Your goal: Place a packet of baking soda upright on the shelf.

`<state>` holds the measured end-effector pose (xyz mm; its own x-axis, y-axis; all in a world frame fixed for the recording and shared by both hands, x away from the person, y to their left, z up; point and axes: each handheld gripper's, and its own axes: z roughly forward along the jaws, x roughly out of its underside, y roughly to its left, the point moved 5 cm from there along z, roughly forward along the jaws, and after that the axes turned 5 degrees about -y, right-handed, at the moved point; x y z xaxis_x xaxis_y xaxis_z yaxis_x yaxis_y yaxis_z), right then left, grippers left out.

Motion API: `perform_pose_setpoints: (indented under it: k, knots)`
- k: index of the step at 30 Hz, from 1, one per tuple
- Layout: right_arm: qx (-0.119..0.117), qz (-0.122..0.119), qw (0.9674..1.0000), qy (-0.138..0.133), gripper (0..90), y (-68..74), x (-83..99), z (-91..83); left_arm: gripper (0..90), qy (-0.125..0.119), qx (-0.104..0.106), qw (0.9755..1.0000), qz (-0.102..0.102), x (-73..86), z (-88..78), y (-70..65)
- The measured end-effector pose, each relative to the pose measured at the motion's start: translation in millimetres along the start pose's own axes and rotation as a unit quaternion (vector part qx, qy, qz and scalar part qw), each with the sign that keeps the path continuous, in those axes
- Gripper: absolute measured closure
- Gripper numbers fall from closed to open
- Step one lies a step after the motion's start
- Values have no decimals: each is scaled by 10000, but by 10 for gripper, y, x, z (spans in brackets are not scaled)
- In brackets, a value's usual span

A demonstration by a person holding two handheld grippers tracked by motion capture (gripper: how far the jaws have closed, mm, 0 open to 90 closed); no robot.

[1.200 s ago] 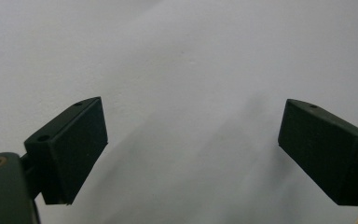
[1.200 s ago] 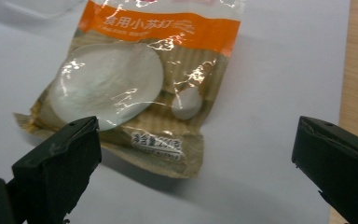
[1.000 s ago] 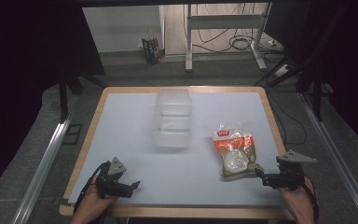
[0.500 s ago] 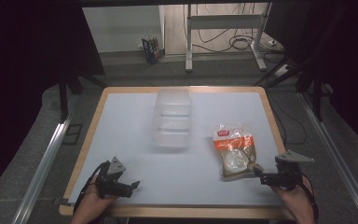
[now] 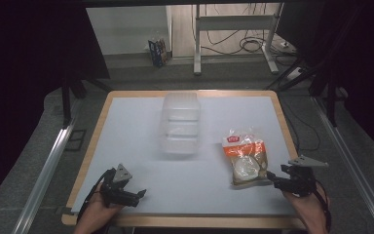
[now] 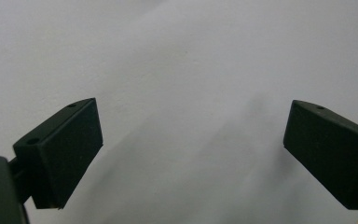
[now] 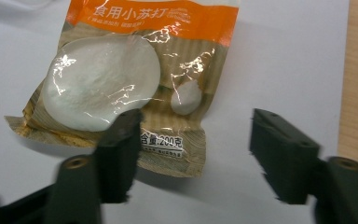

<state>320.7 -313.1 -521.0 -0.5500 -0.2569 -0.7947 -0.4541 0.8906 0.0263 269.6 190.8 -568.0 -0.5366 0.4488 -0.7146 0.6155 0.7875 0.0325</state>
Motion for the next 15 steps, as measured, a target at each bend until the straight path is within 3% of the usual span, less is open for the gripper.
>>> perform_pose_setpoints:
  k: [6,7,8,12,15]
  knots:
    - [-75,-383,9992,-40,688,37,-60,-28,50,19,-9,10000,9,0,5,-3]
    - [-75,-383,9992,-40,688,37,-60,-28,51,19,-9,10000,9,0,5,-3]
    - [-161,-523,9985,2,823,45,-55,-24,52,24,-14,10000,20,0,6,-4]
    - [-170,-749,9968,243,887,56,-31,15,53,42,-18,10000,9,0,10,-3]
    - [-114,-710,9970,283,887,31,-26,41,54,31,-22,10000,-10,-1,12,-4]
